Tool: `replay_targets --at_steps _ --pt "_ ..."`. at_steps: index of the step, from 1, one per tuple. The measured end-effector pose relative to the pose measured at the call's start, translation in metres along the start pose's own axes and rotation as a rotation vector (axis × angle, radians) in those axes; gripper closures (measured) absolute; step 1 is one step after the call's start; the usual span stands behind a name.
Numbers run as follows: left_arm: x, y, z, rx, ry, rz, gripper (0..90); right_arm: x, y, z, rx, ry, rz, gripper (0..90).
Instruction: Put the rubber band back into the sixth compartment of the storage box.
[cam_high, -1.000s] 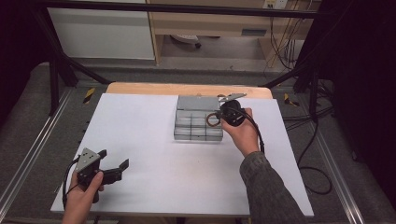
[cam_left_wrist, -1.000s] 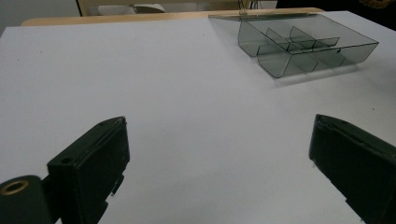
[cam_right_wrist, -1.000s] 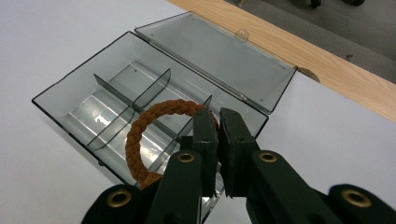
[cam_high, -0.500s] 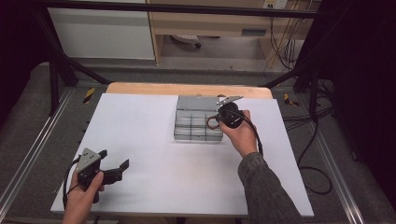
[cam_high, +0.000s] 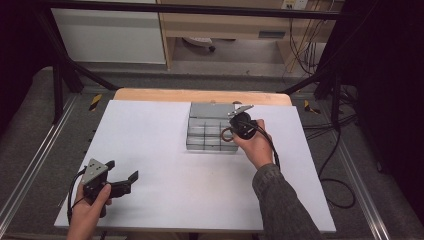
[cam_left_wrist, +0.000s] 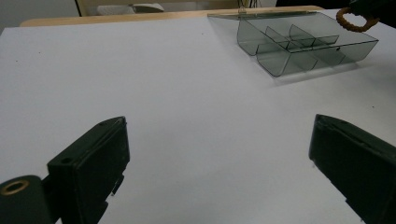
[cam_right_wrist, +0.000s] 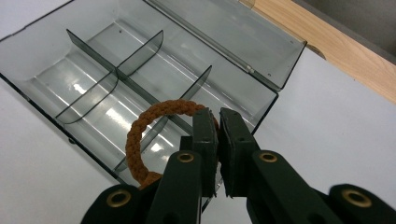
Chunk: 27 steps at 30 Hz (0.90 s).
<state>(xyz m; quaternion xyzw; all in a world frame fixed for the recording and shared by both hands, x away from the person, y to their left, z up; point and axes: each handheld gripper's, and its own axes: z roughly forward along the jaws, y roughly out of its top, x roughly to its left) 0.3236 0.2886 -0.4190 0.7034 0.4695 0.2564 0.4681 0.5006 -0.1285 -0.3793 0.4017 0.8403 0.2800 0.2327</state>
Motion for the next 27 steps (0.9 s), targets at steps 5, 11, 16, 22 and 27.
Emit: replay_targets --at_steps 5,11,16,22,27 --pt "-0.001 0.0 0.0 -0.001 0.001 0.003 4.9 0.002 -0.001 0.003 0.012 -0.009 -0.012 85.3" --pt "-0.001 0.0 0.0 0.001 0.001 0.009 4.9 0.003 -0.001 0.005 0.023 -0.013 -0.025 85.3" --pt "-0.002 0.0 0.001 0.002 -0.001 0.01 4.9 0.003 -0.002 0.007 0.033 -0.018 -0.038 85.2" --pt "-0.002 0.0 0.001 0.0 -0.005 0.004 4.9 0.005 -0.003 0.01 0.046 -0.025 -0.04 85.1" --pt "-0.006 0.001 0.001 -0.006 -0.012 0.019 4.6 0.009 -0.004 0.017 0.061 -0.026 -0.056 84.9"
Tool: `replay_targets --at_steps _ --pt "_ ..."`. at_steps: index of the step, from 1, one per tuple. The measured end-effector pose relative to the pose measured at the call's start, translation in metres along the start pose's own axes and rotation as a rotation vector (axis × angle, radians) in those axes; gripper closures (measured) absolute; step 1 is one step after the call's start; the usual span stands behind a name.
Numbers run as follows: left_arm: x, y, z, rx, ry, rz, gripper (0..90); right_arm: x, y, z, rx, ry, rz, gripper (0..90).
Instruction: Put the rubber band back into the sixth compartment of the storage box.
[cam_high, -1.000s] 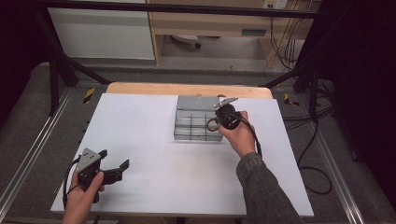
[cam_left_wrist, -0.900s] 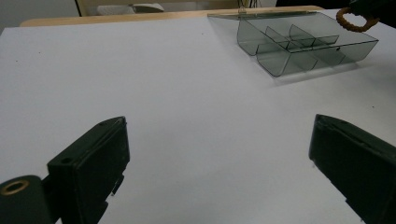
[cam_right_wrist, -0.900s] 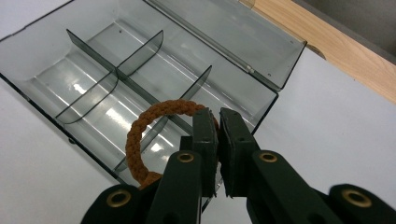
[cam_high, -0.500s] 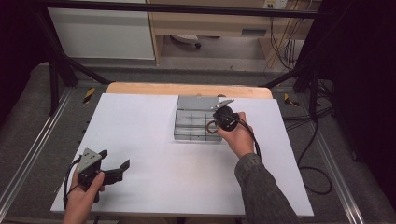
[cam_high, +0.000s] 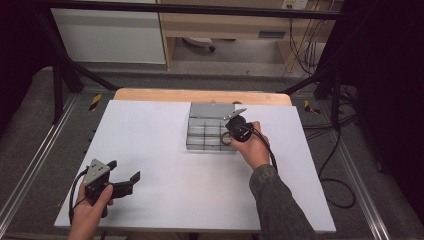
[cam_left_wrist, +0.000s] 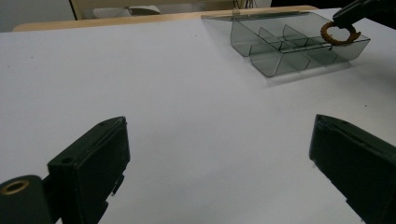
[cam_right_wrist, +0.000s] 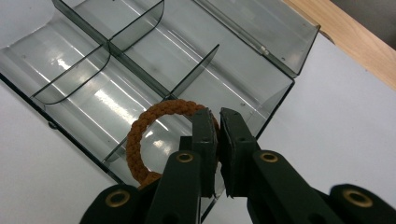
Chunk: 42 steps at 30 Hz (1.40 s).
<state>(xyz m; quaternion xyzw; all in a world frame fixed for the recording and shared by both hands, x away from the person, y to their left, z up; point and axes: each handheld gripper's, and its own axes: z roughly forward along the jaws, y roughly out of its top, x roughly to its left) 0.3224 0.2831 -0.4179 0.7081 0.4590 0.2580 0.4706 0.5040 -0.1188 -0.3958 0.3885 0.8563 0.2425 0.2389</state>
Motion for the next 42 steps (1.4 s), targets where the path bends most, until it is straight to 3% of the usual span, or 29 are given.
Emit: replay_targets --at_steps 5,12,14,16,18,19,21,26,27,28,32,35,36,37,42 --pt "0.001 -0.001 0.001 0.009 -0.001 0.001 5.1 0.002 -0.001 0.001 0.016 -0.011 -0.011 84.3" --pt "0.0 -0.001 0.002 0.017 -0.004 0.002 5.1 0.001 -0.001 -0.006 -0.031 -0.003 0.037 67.2" --pt "0.0 -0.001 0.002 0.013 -0.003 0.006 5.0 0.001 0.0 -0.008 -0.046 0.006 0.053 66.4" --pt "-0.002 0.0 0.003 0.014 -0.003 0.012 5.0 0.002 -0.001 -0.013 -0.101 0.037 0.104 61.6" --pt "-0.003 -0.001 0.005 0.026 -0.008 0.025 5.0 0.003 -0.002 -0.014 -0.122 0.052 0.116 58.6" --pt "-0.004 -0.002 0.005 0.03 -0.009 0.028 5.0 0.006 -0.003 -0.019 -0.164 0.075 0.156 49.0" --pt "-0.005 -0.002 0.006 0.03 -0.014 0.03 5.0 0.006 -0.004 -0.02 -0.181 0.081 0.174 46.2" --pt "-0.007 -0.002 0.006 0.027 -0.011 0.036 4.6 0.006 -0.013 -0.035 -0.308 0.129 0.311 23.4" --pt "-0.008 -0.002 0.006 0.026 -0.013 0.031 4.6 0.006 -0.013 -0.035 -0.308 0.129 0.311 23.4" --pt "-0.009 -0.002 0.007 0.033 -0.013 0.037 5.0 0.005 -0.016 -0.042 -0.349 0.123 0.33 17.5" --pt "-0.011 -0.002 0.007 0.034 -0.029 0.047 4.7 0.002 -0.018 -0.054 -0.415 0.105 0.348 9.3" --pt "-0.01 -0.002 0.006 0.022 -0.028 0.032 4.8 0.0 -0.019 -0.061 -0.446 0.078 0.354 9.0" --pt "-0.008 -0.003 0.005 0.019 -0.025 0.03 4.8 -0.001 -0.021 -0.07 -0.46 0.035 0.34 8.2" --pt "-0.008 -0.003 0.005 0.019 -0.025 0.03 4.8 0.0 -0.022 -0.073 -0.463 0.023 0.337 7.7" --pt "-0.006 -0.003 0.004 0.008 -0.029 0.016 4.8 -0.001 -0.036 -0.083 -0.529 0.002 0.343 7.6"
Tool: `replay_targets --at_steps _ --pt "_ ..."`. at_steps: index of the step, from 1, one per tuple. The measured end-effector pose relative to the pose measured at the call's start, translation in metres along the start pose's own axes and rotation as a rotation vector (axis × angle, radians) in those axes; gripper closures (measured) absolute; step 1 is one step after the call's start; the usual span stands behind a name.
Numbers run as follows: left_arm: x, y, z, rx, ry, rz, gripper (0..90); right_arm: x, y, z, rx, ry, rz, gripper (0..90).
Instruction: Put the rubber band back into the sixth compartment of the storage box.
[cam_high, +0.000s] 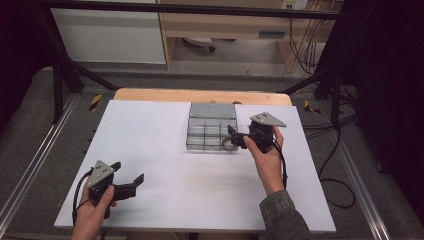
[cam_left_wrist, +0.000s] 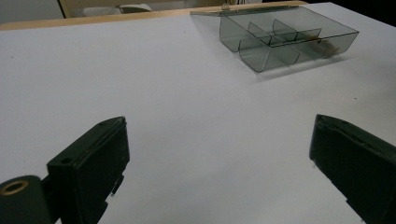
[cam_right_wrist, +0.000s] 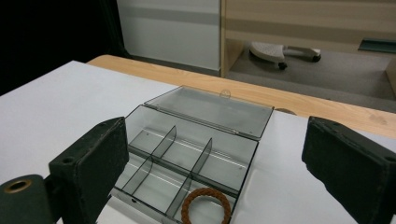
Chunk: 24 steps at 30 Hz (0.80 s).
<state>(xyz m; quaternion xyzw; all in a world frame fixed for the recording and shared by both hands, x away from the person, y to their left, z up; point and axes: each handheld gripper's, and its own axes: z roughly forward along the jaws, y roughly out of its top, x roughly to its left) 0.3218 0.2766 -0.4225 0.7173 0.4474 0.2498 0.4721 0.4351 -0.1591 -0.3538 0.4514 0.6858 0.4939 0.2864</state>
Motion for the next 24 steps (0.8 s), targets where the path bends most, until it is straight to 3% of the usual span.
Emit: replay_targets --at_steps 2,3,6,8,11,16,24 --pt "0.0 0.0 0.0 -0.001 -0.001 0.0 4.7 -0.002 -0.003 -0.005 -0.022 0.009 -0.002 7.7" --pt "0.0 0.0 0.0 -0.003 0.002 -0.004 4.7 -0.005 -0.005 -0.008 -0.027 0.04 0.002 11.4" --pt "0.001 0.001 -0.001 -0.012 0.007 -0.004 4.6 -0.006 -0.005 -0.012 -0.017 0.059 -0.004 10.3" --pt "0.001 0.001 -0.002 -0.015 0.013 -0.005 4.6 -0.006 -0.004 -0.019 -0.054 0.072 -0.01 9.9" --pt "0.001 0.001 -0.004 -0.026 0.005 -0.007 4.6 -0.008 -0.003 -0.027 -0.119 0.058 -0.037 7.6" --pt "0.004 0.002 -0.006 -0.04 0.006 -0.018 4.2 -0.01 0.001 -0.034 -0.128 0.03 -0.086 4.6" --pt "0.004 0.003 -0.009 -0.056 0.005 -0.013 4.1 -0.019 0.005 -0.045 -0.135 0.038 -0.066 2.5"
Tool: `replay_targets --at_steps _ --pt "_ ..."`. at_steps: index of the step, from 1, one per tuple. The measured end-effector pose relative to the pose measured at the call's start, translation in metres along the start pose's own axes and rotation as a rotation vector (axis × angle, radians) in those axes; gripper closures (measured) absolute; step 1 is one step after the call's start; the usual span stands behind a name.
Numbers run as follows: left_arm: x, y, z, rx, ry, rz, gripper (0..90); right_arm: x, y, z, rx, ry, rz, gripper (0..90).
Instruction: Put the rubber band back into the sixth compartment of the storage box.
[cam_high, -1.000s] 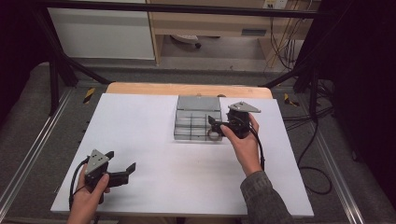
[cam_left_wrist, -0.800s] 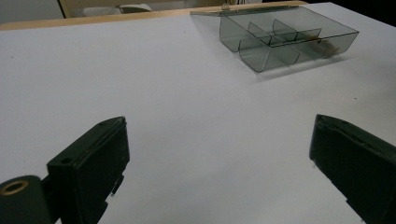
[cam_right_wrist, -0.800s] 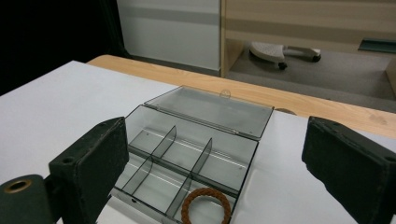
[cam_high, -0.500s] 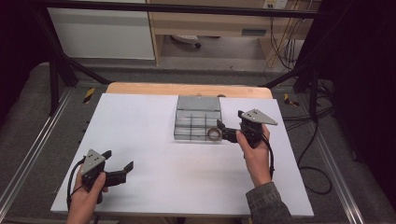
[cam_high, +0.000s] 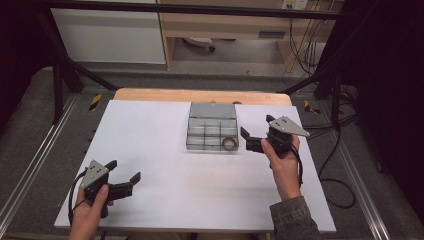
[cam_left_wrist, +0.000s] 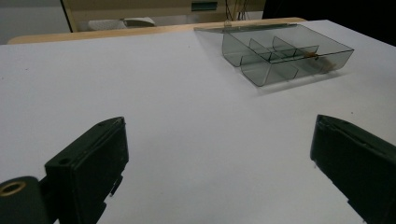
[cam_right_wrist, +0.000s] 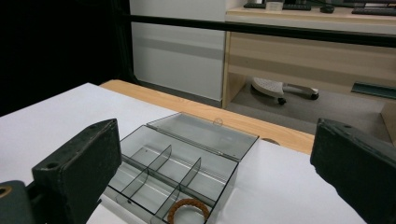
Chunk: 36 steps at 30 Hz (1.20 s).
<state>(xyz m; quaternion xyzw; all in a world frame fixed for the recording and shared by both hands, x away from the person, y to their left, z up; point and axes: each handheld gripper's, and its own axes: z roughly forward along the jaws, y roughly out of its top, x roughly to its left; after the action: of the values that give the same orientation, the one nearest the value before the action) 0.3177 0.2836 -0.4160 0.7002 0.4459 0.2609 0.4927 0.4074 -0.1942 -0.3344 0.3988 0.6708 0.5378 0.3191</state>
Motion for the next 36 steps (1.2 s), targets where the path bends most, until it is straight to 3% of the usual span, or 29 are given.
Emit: replay_targets --at_steps 8,14,24,36 --pt "0.001 0.002 -0.002 -0.01 -0.005 -0.004 4.3 -0.008 -0.001 -0.013 -0.001 -0.008 0.006 2.9" --pt "0.002 0.002 -0.003 -0.013 -0.01 -0.003 4.4 -0.012 -0.007 -0.02 0.02 0.01 0.01 5.5" --pt "0.003 0.002 -0.003 -0.013 -0.002 -0.01 4.3 -0.018 -0.002 -0.035 0.017 0.022 0.026 4.8" --pt "0.006 0.003 -0.007 -0.029 0.009 -0.004 3.7 -0.028 -0.001 -0.064 0.0 -0.015 0.038 1.7"
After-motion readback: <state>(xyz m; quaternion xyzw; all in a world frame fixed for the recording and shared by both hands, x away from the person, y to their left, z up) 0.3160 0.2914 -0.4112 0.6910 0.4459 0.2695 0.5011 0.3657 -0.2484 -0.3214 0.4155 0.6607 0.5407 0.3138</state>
